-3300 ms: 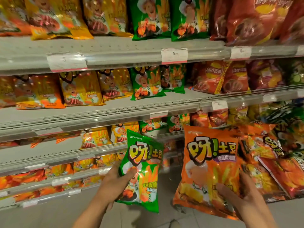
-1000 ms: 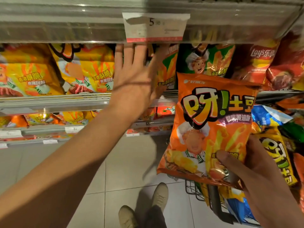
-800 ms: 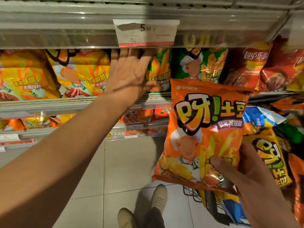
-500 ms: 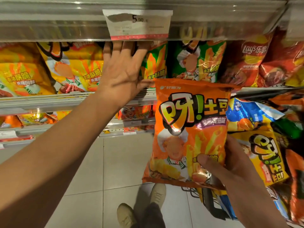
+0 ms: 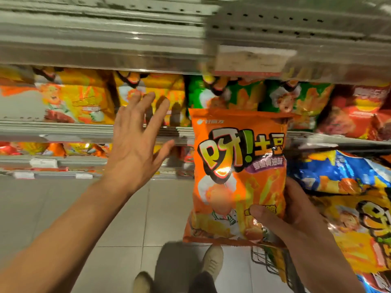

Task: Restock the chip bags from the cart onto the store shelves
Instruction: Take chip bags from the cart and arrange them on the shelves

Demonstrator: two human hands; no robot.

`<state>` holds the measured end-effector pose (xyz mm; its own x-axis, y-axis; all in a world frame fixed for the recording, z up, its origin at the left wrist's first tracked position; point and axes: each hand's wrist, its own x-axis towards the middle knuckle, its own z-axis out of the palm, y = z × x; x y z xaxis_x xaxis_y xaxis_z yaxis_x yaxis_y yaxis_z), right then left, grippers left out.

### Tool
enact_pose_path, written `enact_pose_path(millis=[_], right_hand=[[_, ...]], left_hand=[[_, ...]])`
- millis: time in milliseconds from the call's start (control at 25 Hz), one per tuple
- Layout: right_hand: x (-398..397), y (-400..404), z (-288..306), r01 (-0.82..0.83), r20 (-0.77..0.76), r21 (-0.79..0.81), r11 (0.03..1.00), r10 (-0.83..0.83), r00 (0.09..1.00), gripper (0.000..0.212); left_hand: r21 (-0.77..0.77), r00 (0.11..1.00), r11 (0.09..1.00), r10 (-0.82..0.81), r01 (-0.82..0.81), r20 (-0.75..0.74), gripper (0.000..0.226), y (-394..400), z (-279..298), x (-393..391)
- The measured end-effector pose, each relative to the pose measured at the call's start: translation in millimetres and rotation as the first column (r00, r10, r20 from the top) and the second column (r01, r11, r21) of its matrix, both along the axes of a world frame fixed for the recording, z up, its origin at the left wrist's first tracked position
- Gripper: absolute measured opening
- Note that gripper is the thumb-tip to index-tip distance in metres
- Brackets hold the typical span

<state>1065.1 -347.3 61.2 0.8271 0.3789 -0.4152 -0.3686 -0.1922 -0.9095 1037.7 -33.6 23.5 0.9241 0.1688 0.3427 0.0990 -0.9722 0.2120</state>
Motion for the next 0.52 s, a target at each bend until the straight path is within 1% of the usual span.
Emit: enact_pose_path(millis=[120, 240, 280, 440, 520], right_hand=[[-16, 48, -1, -0.038, 0.022, -0.022, 0.999, 0.039, 0.999, 0.072], [-43, 111, -1, -0.085, 0.064, -0.096, 0.992, 0.092, 0.994, 0.092], [-56, 139, -3, -0.090, 0.076, -0.114, 0.989, 0.099, 0.992, 0.095], [-110, 248, -9, -0.090, 0.184, -0.165, 0.982, 0.120, 0.975, 0.090], [-136, 306, -11, -0.095, 0.198, -0.114, 0.989, 0.116, 0.973, 0.082]], left_hand=[[-0.012, 0.997, 0.998, 0.062, -0.063, -0.045, 0.070, 46, -4, -33], [-0.014, 0.993, 0.994, 0.110, -0.111, -0.052, 0.069, 105, -11, -73], [-0.023, 0.991, 0.993, 0.117, -0.119, -0.061, 0.069, 129, -12, -92], [-0.056, 0.974, 0.985, 0.155, -0.166, -0.163, 0.075, 228, -12, -162], [-0.061, 0.953, 0.978, 0.180, -0.200, -0.244, 0.079, 279, -9, -197]])
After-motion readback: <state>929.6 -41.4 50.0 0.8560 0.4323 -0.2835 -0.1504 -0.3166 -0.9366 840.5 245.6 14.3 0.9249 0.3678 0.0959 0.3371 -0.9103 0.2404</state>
